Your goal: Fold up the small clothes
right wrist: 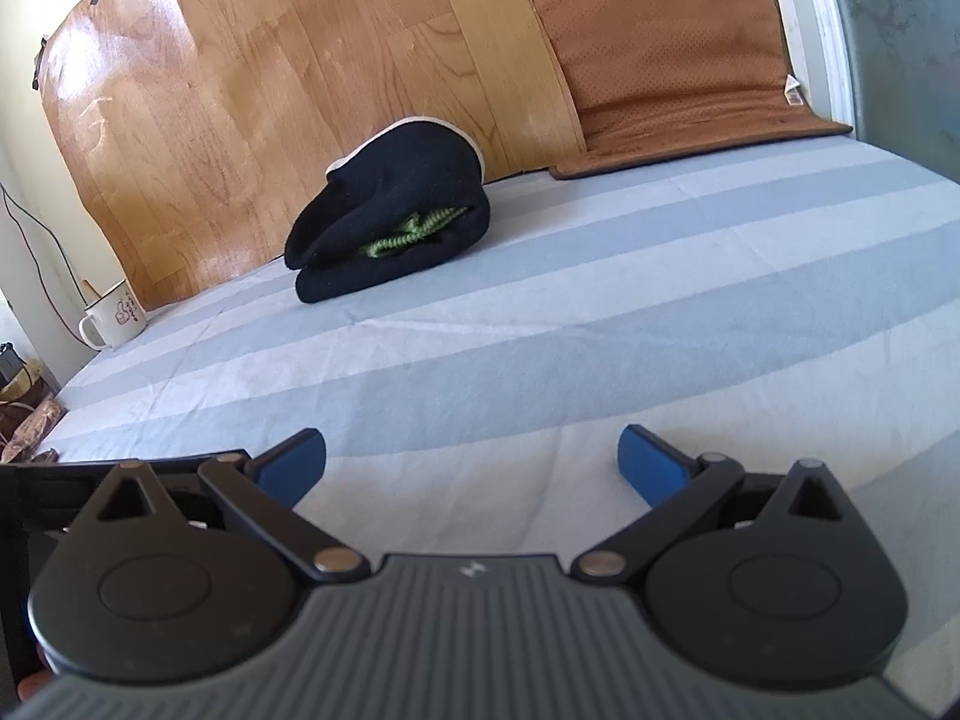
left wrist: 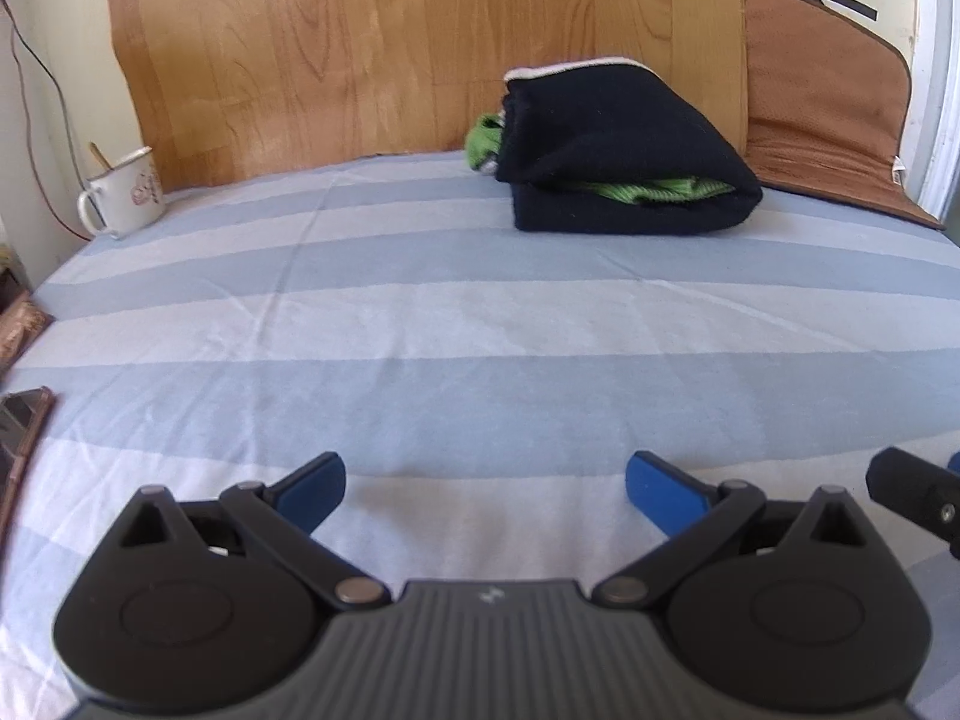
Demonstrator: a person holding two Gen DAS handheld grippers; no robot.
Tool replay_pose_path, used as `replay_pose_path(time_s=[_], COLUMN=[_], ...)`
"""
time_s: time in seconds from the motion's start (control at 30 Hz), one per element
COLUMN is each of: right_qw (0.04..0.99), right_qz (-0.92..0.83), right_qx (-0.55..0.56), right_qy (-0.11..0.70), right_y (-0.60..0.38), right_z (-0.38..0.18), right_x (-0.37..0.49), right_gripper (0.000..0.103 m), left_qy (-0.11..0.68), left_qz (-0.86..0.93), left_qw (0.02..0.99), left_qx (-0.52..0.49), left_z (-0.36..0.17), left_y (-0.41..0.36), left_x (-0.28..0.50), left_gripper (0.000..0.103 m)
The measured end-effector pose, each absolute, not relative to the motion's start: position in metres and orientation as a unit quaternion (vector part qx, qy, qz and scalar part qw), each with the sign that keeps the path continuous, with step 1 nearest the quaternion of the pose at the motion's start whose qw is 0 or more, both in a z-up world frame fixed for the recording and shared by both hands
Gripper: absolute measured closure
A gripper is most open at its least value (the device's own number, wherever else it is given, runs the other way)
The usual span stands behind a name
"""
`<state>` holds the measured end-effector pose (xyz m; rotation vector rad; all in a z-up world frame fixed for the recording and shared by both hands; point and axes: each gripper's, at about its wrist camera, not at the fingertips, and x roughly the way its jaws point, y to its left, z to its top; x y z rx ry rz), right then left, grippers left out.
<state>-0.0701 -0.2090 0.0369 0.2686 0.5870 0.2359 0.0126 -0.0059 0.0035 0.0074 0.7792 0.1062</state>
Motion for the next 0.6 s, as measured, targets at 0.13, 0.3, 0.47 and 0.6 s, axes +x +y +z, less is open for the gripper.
replay_pose_path(time_s=[0.13, 0.3, 0.47, 0.6], right_qw=[0.944, 0.943, 0.939, 0.938], right_qz=[0.117, 0.123, 0.128, 0.132], right_qx=[0.125, 0.13, 0.139, 0.142], right_qy=[0.283, 0.282, 0.288, 0.289], right_y=[-0.206, -0.206, -0.206, -0.205], right_z=[0.04, 0.044, 0.043, 0.043], right_x=[-0.076, -0.077, -0.077, -0.078], right_gripper=[0.0, 0.0, 0.0, 0.0], left_qy=[0.373, 0.369, 0.361, 0.357], left_qz=[0.064, 0.076, 0.087, 0.093], left_qw=[0.926, 0.926, 0.928, 0.929], left_qx=[0.009, 0.013, 0.025, 0.034], left_z=[0.009, 0.014, 0.016, 0.017], left_y=[-0.003, -0.001, -0.001, -0.001], left_x=[0.007, 0.003, 0.001, 0.0], left_gripper=[0.0, 0.0, 0.0, 0.0])
